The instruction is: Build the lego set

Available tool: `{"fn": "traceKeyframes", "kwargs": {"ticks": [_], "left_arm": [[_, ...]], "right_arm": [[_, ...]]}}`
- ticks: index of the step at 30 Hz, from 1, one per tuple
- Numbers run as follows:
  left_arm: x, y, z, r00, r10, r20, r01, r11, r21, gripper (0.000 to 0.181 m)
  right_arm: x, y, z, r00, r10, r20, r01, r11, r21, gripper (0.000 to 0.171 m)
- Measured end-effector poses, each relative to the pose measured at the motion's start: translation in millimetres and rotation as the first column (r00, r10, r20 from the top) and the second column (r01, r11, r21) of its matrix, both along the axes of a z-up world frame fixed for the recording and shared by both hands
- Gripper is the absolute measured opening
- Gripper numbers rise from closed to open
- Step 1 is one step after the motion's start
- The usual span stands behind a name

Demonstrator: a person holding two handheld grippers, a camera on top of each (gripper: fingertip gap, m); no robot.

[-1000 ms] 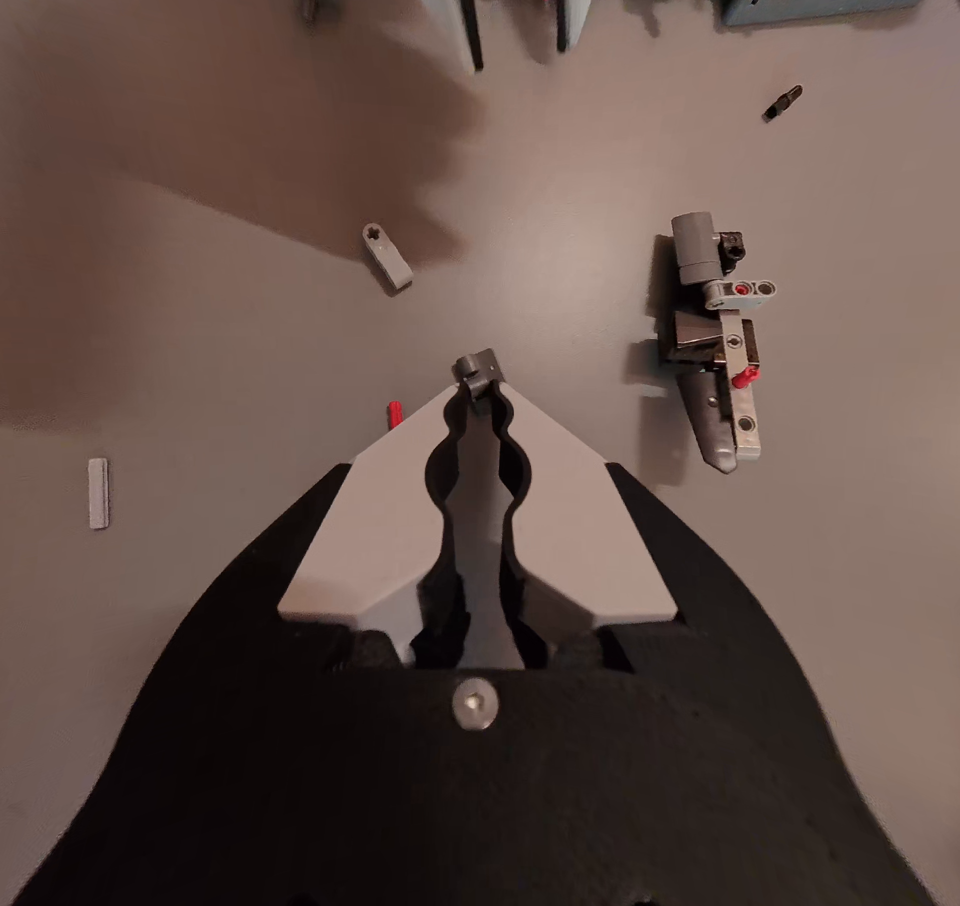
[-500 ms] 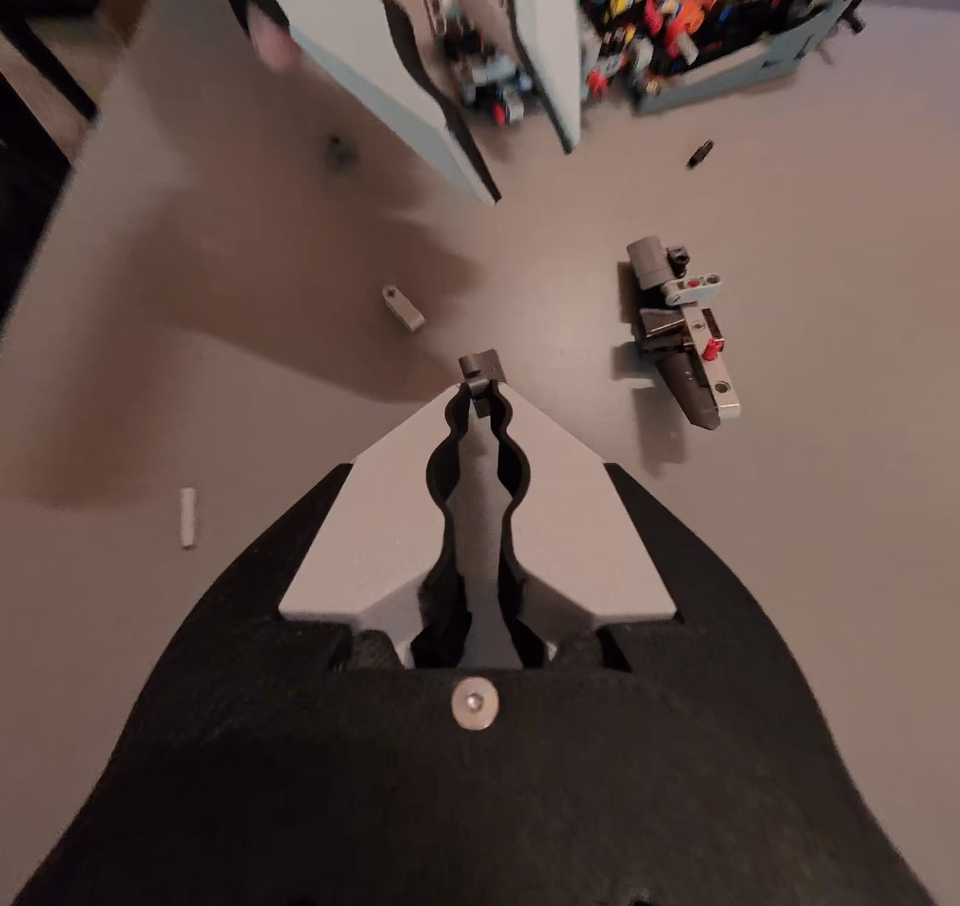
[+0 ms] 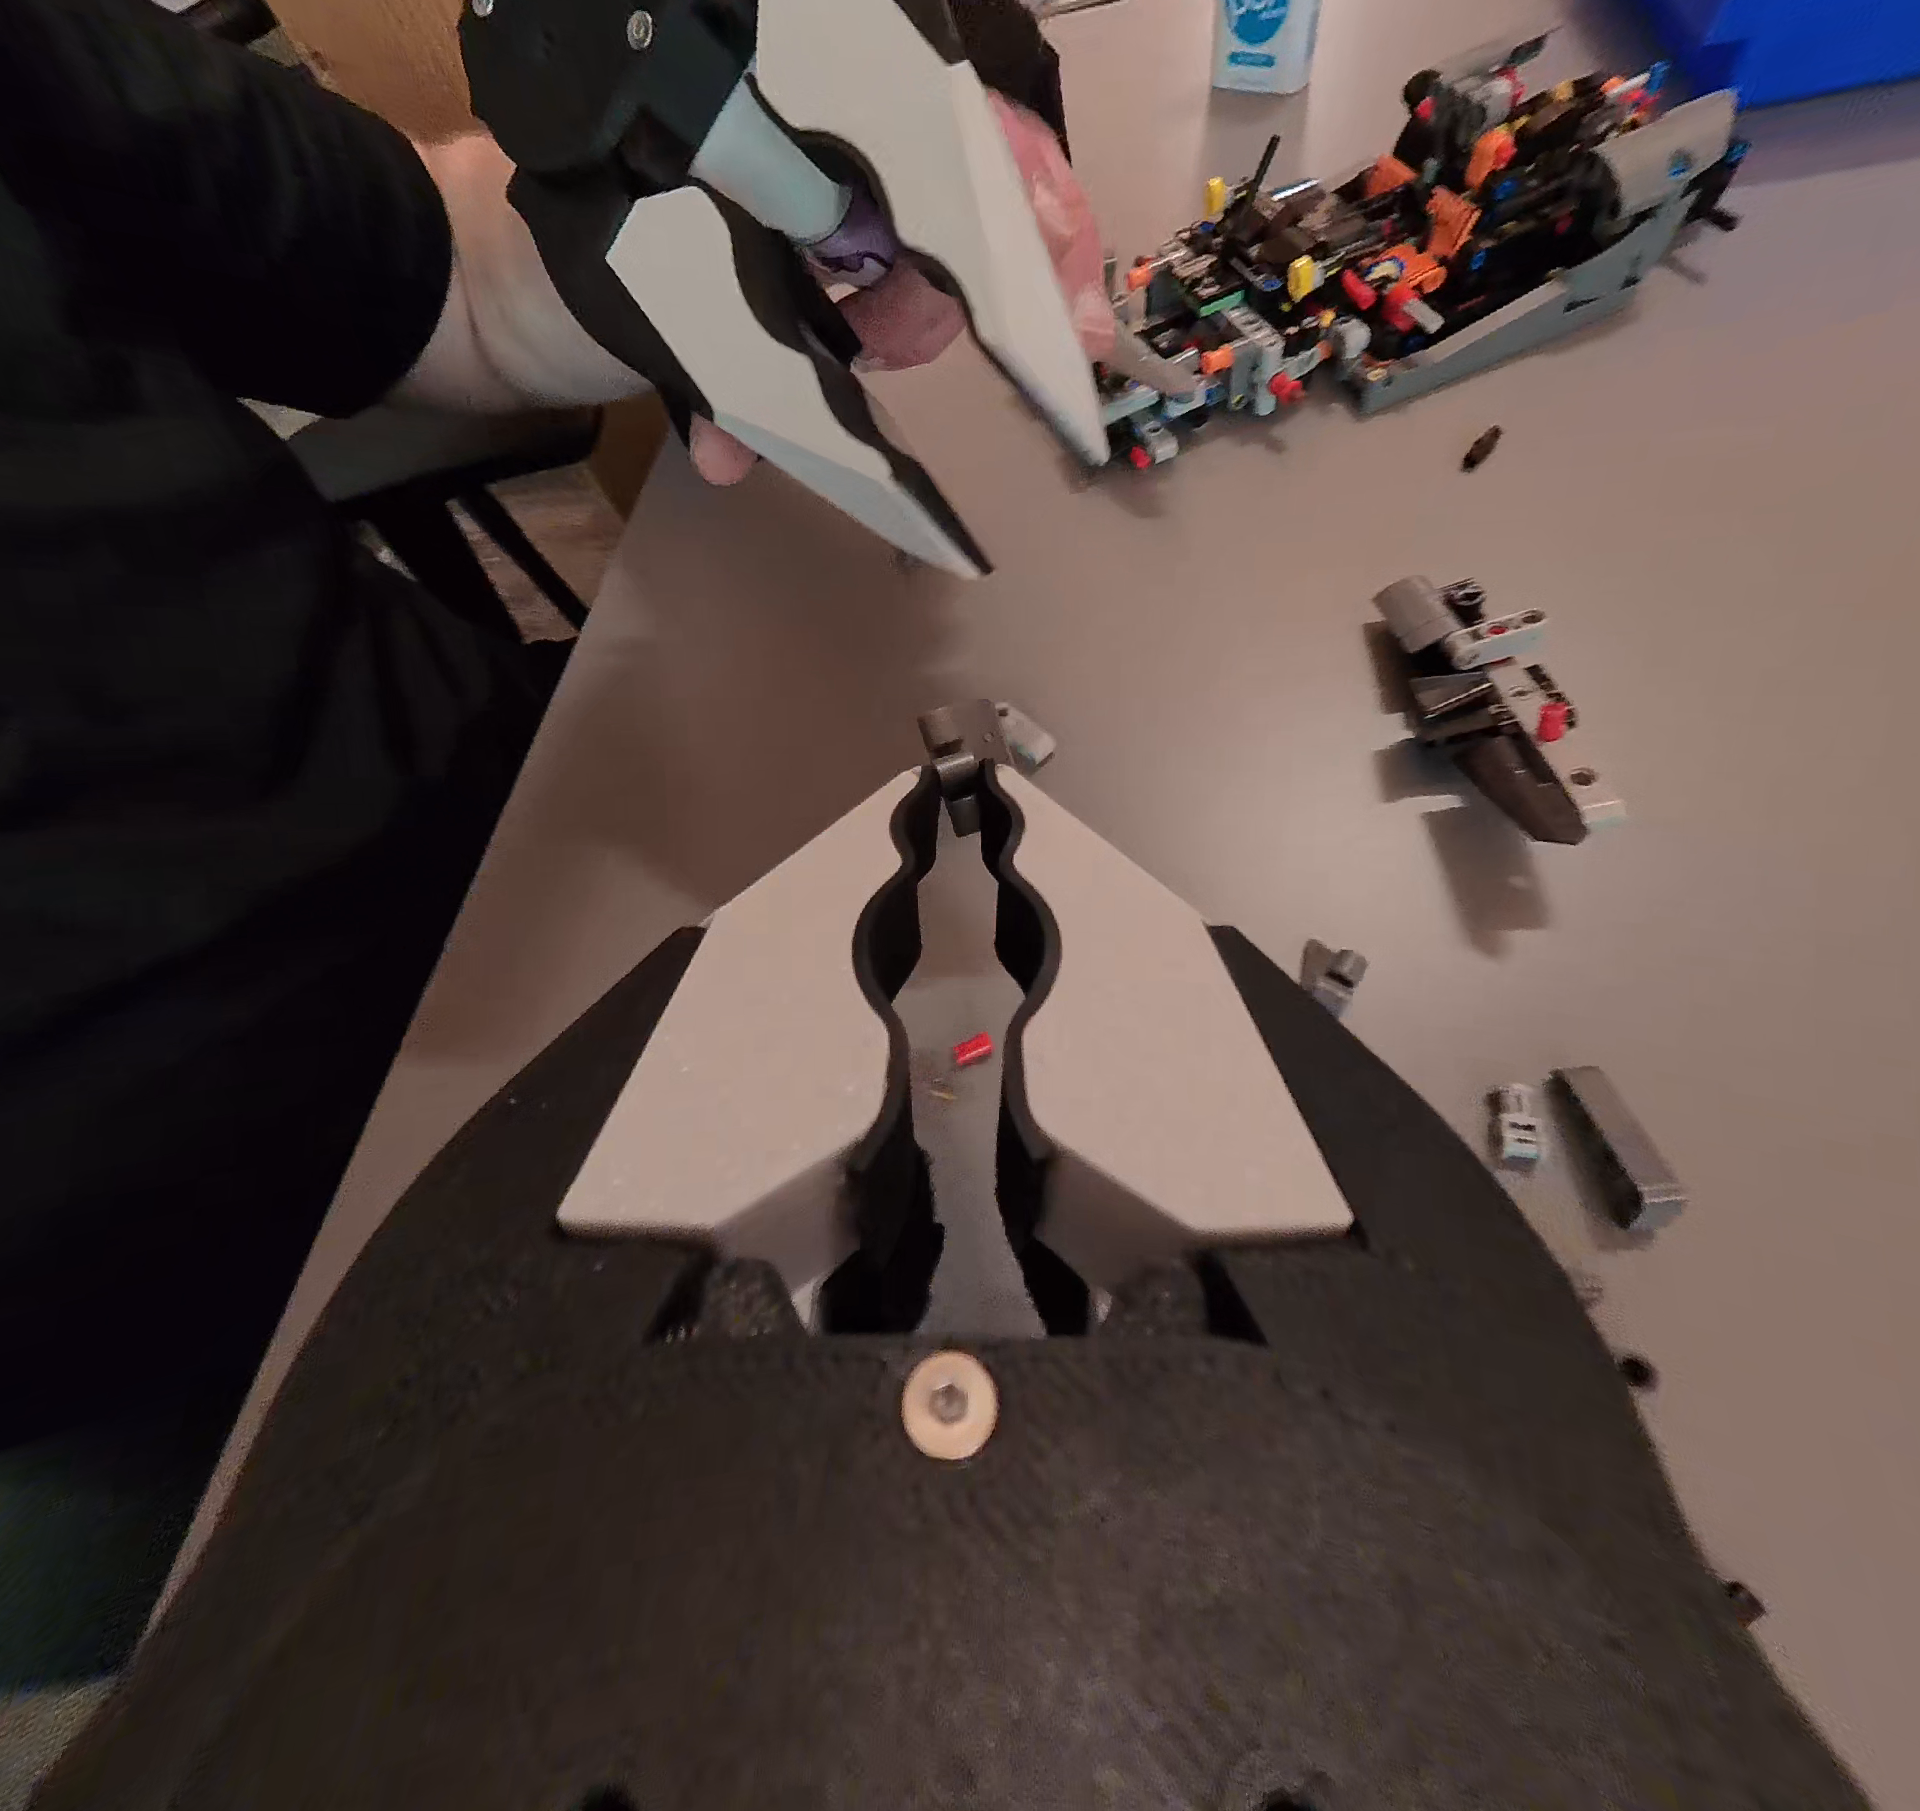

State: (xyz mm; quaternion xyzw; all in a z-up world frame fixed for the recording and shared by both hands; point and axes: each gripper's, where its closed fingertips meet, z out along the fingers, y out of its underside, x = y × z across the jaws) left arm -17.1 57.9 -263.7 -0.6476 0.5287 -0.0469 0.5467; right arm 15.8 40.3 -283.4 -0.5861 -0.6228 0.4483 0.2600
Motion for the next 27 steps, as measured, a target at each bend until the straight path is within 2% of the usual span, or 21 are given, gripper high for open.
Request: {"fn": "traceKeyframes", "kwargs": {"ticks": [7, 14, 17, 22, 23, 24, 27], "left_arm": [[17.3, -29.5, -17.9, 0.951, -0.148, -0.270, 0.185, 0.976, 0.113, 0.023], [39.2, -48.6, -24.6, 0.906, -0.257, -0.336, 0.318, 0.937, 0.141, 0.021], [45.1, -51.6, -30.9, 0.889, -0.247, -0.386, 0.339, 0.921, 0.191, 0.009], [55.1, -62.0, -29.6, 0.894, -0.306, -0.326, 0.380, 0.905, 0.192, 0.003], [56.3, -62.8, -27.8, 0.900, -0.315, -0.301, 0.380, 0.906, 0.188, 0.002], [57.9, -64.0, -24.9, 0.907, -0.321, -0.272, 0.375, 0.909, 0.179, 0.002], [55.2, -60.9, -19.2, 0.927, -0.310, -0.211, 0.344, 0.927, 0.148, 0.001]], "right_arm": [[8.1, -21.2, -9.0, 0.990, 0.106, 0.093, -0.101, 0.993, -0.056, 0.005], [10.4, -34.7, -9.1, 0.981, 0.146, 0.125, -0.132, 0.985, -0.110, 0.005], [11.0, -44.0, -7.5, 0.980, 0.166, 0.112, -0.148, 0.977, -0.156, 0.005], [15.8, -53.4, -6.2, 0.984, 0.159, 0.078, -0.139, 0.967, -0.213, 0.006], [16.5, -52.5, -3.7, 0.988, 0.140, 0.062, -0.123, 0.968, -0.219, 0.009], [16.5, -47.4, -2.7, 0.993, 0.097, 0.061, -0.082, 0.973, -0.217, 0.022], [19.2, -29.0, 7.8, 1.000, -0.007, 0.023, 0.011, 0.988, -0.156, 0.027]]}}
